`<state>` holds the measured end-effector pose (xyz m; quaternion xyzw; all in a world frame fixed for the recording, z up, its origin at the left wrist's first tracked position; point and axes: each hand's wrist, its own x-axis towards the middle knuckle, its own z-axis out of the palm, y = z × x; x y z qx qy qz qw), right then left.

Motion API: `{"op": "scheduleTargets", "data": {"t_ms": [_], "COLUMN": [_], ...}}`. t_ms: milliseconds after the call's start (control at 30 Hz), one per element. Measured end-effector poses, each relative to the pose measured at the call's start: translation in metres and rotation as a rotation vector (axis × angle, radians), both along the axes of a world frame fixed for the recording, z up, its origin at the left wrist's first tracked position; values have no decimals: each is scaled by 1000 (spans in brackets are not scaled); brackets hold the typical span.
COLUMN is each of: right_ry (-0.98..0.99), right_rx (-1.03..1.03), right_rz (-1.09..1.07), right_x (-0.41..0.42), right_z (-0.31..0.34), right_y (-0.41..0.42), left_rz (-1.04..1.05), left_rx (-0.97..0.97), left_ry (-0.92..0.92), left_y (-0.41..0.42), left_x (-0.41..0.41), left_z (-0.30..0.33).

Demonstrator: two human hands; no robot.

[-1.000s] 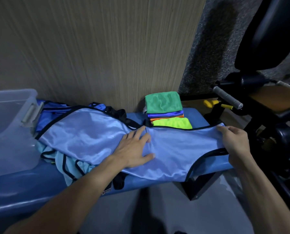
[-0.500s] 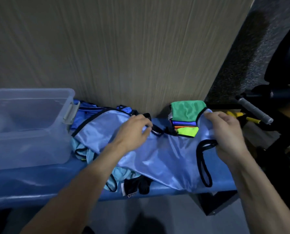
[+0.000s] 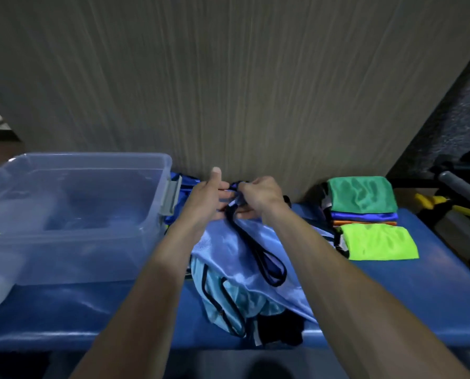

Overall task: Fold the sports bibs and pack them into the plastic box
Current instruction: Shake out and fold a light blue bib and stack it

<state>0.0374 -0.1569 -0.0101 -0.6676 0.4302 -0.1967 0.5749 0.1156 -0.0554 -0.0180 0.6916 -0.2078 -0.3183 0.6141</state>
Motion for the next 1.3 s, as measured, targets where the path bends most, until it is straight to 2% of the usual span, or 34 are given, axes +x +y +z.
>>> {"op": "scheduleTargets", "data": {"t_ms": [100, 267, 400, 533, 667, 733, 933, 967, 1033, 1067, 1100, 1167, 1233, 1300], "right_ry": [-18, -68, -187, -148, 41, 134, 206, 234, 308, 330, 340, 363, 406, 435], "right_rx": [55, 141, 139, -73, -575, -724, -678, -703, -765, -798, -833, -919, -970, -990], "right_rz": [69, 283, 255, 179, 41, -8, -120, -95, -59, -54, -54, -45, -13, 5], "right_x": [6, 0, -28, -78, -128, -145, -166, -169, -172, -171, -169, -164, -159, -156], "right_z": [1, 6, -2, -26, -65, -81, -90, -90, -90, -88, -85, -80, -78, -79], "right_y": [9, 19, 10, -4, -23, -30, -44, -44, -45, -45, -45, -46, -47, -47], "left_rz": [51, 38, 6, -6, 107, 171, 166, 153, 180, 205, 188, 13, -216, -334], "left_rx": [48, 142, 191, 253, 161, 130, 300, 360, 479, 453, 379, 242, 207, 215], "left_ry": [-44, -221, -330, -511, -654, -685, -756, -827, -1091, -1210, -1278, -1325, -1369, -1404], "left_y": [-3, -4, -4, -6, -6, -5, -7, -7, -10, -13, -16, -24, -28, -28], "left_x": [11, 14, 13, 7, 4, 7, 14, 11, 1, -4, -9, -18, -25, -24], "left_z": [-4, -9, -16, -21, -12, -9, -26, -27, -28, -27, -24, -22, -30, -43]}}
